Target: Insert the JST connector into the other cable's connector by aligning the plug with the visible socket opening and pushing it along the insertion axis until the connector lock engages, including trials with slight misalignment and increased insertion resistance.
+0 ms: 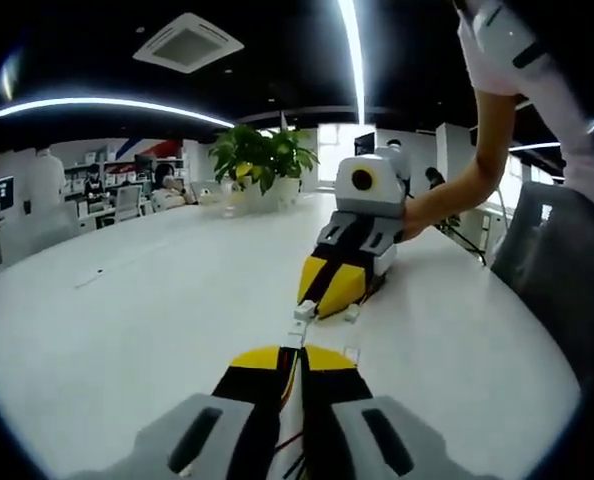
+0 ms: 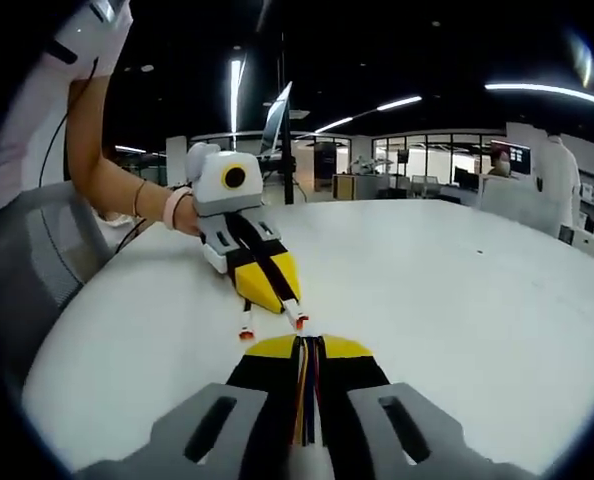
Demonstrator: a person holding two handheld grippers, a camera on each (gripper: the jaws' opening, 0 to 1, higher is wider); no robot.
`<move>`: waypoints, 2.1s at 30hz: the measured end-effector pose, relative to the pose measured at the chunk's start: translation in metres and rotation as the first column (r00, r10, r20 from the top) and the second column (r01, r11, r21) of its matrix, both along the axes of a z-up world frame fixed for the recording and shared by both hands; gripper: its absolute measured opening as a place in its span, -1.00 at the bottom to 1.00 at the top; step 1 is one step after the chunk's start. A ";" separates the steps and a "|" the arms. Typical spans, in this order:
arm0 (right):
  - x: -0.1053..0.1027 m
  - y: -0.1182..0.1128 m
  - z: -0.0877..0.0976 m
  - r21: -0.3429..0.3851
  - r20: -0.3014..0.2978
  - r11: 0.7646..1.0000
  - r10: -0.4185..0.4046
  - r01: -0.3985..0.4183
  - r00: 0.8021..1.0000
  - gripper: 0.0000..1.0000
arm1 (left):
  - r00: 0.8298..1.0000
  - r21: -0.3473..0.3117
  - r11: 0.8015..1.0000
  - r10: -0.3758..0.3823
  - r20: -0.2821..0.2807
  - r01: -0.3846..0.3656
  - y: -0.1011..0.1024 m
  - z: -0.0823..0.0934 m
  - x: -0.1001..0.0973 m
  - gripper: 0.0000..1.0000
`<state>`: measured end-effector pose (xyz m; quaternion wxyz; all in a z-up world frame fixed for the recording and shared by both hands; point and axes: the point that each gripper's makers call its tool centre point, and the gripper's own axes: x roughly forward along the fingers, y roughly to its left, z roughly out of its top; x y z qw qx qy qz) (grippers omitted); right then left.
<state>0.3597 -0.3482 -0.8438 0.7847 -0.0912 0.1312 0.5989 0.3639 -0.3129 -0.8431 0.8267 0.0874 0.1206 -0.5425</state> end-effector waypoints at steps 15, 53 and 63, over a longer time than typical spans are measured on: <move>-0.008 0.007 -0.001 -0.011 0.005 0.998 0.064 -0.064 0.998 -0.91 | 0.998 0.058 0.996 -0.063 0.028 0.061 -0.004 0.005 -0.008 -1.00; -0.032 0.023 0.022 0.058 0.014 0.972 0.229 -0.230 0.973 -0.92 | 0.979 -0.078 0.977 -0.202 -0.016 0.200 -0.021 0.040 -0.031 -1.00; -0.022 0.019 0.012 0.049 0.006 0.973 0.225 -0.225 0.974 -0.92 | 0.981 -0.047 0.980 -0.194 -0.027 0.193 -0.021 0.030 -0.025 -1.00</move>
